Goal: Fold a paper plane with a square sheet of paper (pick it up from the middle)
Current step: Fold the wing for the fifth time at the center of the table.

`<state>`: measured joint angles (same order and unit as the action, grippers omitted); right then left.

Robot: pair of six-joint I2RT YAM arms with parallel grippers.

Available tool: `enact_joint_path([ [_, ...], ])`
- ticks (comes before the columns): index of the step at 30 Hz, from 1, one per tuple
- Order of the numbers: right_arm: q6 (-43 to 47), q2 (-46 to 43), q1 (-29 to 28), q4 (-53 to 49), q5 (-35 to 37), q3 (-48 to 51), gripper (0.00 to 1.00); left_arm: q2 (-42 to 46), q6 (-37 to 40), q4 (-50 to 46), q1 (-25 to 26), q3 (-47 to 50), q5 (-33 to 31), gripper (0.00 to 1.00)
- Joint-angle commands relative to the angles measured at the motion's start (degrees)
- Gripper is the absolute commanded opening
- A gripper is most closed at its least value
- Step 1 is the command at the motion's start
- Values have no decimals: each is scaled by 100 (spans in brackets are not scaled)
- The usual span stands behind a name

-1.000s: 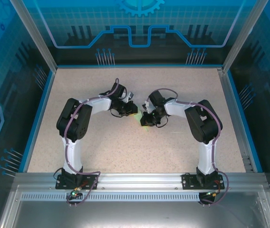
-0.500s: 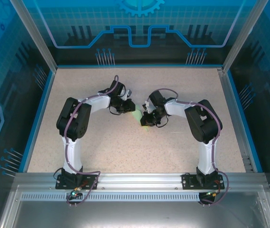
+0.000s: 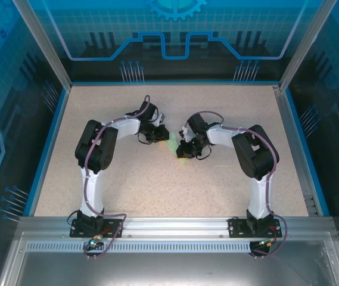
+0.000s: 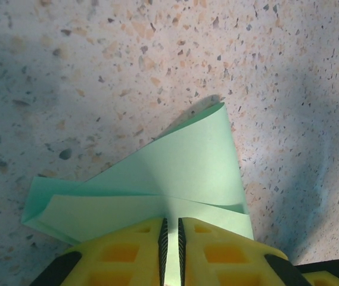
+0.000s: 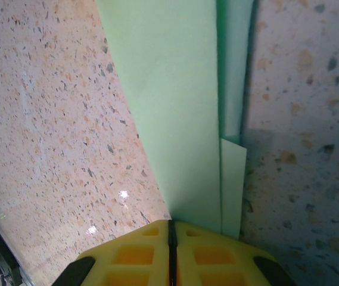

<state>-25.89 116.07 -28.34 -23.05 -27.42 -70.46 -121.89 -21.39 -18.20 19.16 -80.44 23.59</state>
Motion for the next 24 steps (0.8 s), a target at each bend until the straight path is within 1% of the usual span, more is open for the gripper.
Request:
enact_joint_path([
  [1, -8, 496, -6, -613, 540, 322, 9, -161, 182, -157, -112, -156, -310, 17],
  [9, 18, 504, -1, -683, 611, 348, 9, -203, 148, -450, -251, -332, -757, 16],
  [11, 8, 504, -4, -692, 615, 357, 9, -216, 55, -477, -332, -358, -867, 17],
  [14, -1, 504, -12, -675, 615, 365, 9, -286, -184, -447, -442, -391, -867, 17],
  [19, -6, 504, -6, -671, 628, 366, 9, -349, -355, -544, -483, -544, -1066, 16],
  [24, -12, 496, -5, -693, 643, 375, 9, -167, -468, -702, -551, -740, -1246, 17],
])
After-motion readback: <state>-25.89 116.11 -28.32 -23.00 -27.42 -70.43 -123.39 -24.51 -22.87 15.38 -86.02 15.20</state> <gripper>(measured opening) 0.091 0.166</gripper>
